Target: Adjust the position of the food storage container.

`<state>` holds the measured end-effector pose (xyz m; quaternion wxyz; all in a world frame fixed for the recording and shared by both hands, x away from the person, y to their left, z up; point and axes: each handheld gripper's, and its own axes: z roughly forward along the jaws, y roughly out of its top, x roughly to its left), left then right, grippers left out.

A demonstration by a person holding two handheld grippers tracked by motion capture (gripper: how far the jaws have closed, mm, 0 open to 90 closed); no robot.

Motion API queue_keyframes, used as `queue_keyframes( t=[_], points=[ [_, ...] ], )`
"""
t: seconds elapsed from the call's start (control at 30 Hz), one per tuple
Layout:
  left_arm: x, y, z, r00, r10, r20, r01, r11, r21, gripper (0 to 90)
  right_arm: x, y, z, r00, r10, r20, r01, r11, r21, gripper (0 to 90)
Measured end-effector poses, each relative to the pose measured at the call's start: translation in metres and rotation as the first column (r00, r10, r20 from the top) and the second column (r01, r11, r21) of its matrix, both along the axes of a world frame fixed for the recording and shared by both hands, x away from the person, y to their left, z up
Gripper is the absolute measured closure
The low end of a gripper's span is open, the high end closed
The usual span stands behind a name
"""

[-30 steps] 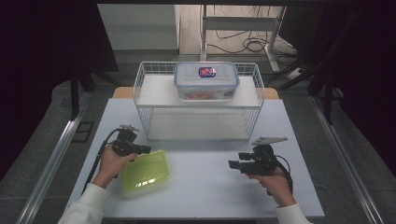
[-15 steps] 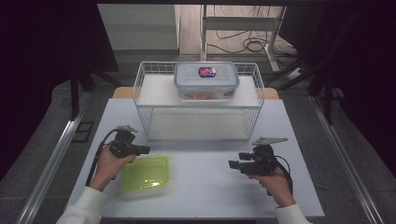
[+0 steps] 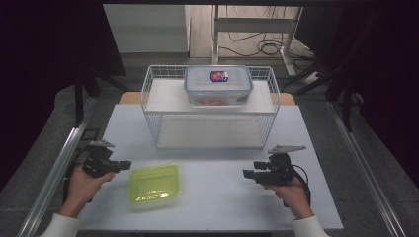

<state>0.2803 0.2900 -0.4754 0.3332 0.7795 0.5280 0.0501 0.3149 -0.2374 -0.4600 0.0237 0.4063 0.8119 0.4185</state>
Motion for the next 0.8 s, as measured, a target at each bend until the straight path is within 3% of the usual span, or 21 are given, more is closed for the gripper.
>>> queue_keyframes(
  t=[0.07, 0.2, 0.47, 0.8],
  points=[
    [-0.010, 0.009, -0.011, 0.9987, 0.024, -0.044, -0.024, 0.9995, 0.021, 90.0, 0.000, 0.000, 0.000, 1.0000, -0.002, -0.002, 0.002, 1.000, 0.000, 35.2],
    [-0.024, 0.010, -0.027, 0.9958, 0.016, -0.090, -0.012, 0.9991, 0.040, 89.9, 0.001, 0.001, -0.002, 1.0000, -0.002, -0.005, 0.002, 1.000, -0.005, 34.9],
    [-0.031, 0.000, -0.041, 0.9923, -0.027, -0.121, 0.028, 0.9995, 0.011, 89.8, 0.000, 0.002, -0.002, 1.0000, 0.000, -0.004, 0.000, 1.000, -0.013, 34.7],
    [-0.022, -0.027, -0.041, 0.9898, -0.079, -0.118, 0.079, 0.9968, -0.008, 89.8, 0.000, -0.001, -0.002, 1.0000, -0.006, -0.007, 0.006, 1.000, -0.006, 34.7]
  ],
)
